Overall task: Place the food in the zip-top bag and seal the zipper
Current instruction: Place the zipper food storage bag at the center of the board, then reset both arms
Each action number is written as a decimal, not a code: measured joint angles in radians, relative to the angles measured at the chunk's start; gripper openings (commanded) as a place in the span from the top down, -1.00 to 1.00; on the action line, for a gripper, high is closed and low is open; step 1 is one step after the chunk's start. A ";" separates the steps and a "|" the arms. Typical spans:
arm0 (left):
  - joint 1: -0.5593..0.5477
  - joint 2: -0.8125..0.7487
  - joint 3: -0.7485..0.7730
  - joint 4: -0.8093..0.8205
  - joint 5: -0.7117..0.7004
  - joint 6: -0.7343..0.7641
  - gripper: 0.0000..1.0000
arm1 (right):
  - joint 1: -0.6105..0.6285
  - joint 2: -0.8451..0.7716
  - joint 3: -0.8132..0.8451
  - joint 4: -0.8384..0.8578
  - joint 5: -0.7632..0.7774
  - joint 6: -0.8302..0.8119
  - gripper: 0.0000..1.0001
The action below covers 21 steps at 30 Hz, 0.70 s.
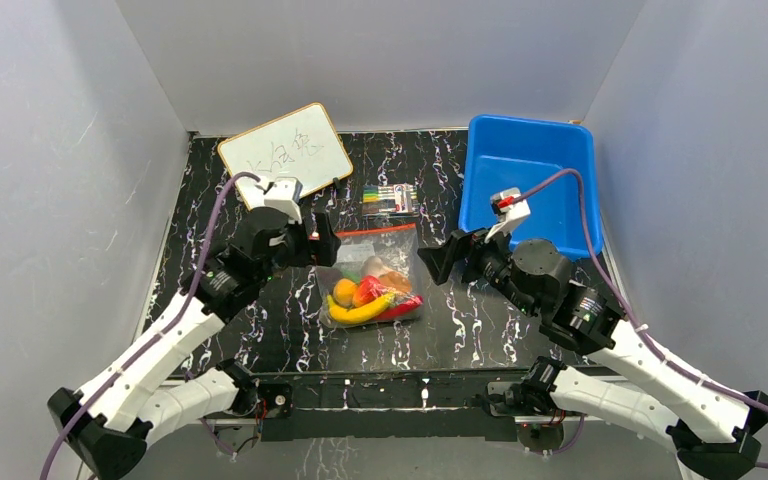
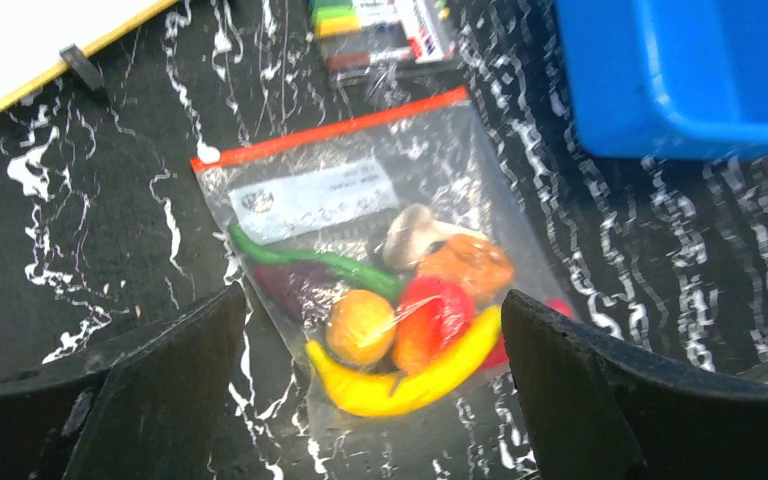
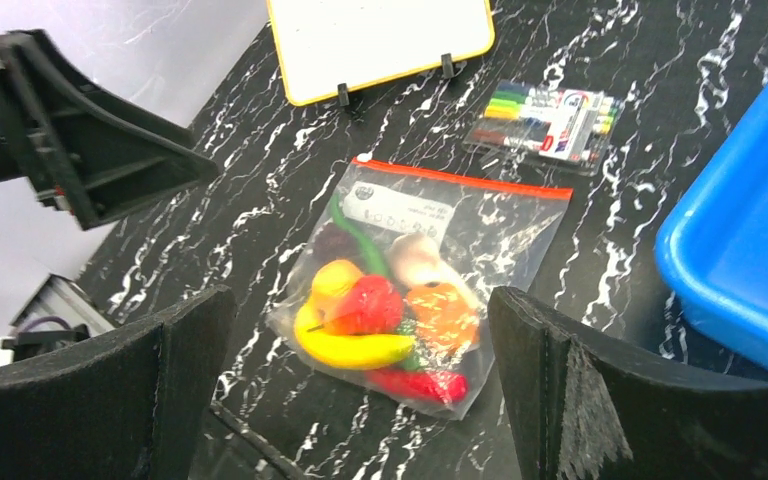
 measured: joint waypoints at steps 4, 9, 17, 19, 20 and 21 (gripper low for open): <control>0.000 -0.062 0.063 -0.034 -0.004 -0.039 -0.97 | 0.000 -0.004 0.000 -0.042 0.015 0.102 -0.96; 0.000 -0.105 0.179 -0.117 -0.035 -0.105 -0.97 | 0.000 0.018 0.037 -0.124 0.022 0.194 -0.96; 0.000 -0.187 0.230 -0.187 -0.014 -0.118 -0.97 | 0.000 -0.003 0.148 -0.153 0.013 0.235 -0.96; 0.000 -0.220 0.229 -0.188 -0.013 -0.119 -0.97 | 0.000 -0.012 0.153 -0.148 0.013 0.237 -0.96; 0.000 -0.233 0.229 -0.187 -0.011 -0.118 -0.97 | 0.000 -0.017 0.153 -0.148 0.013 0.238 -0.96; 0.000 -0.246 0.229 -0.184 -0.010 -0.118 -0.97 | 0.000 -0.022 0.153 -0.148 0.012 0.241 -0.96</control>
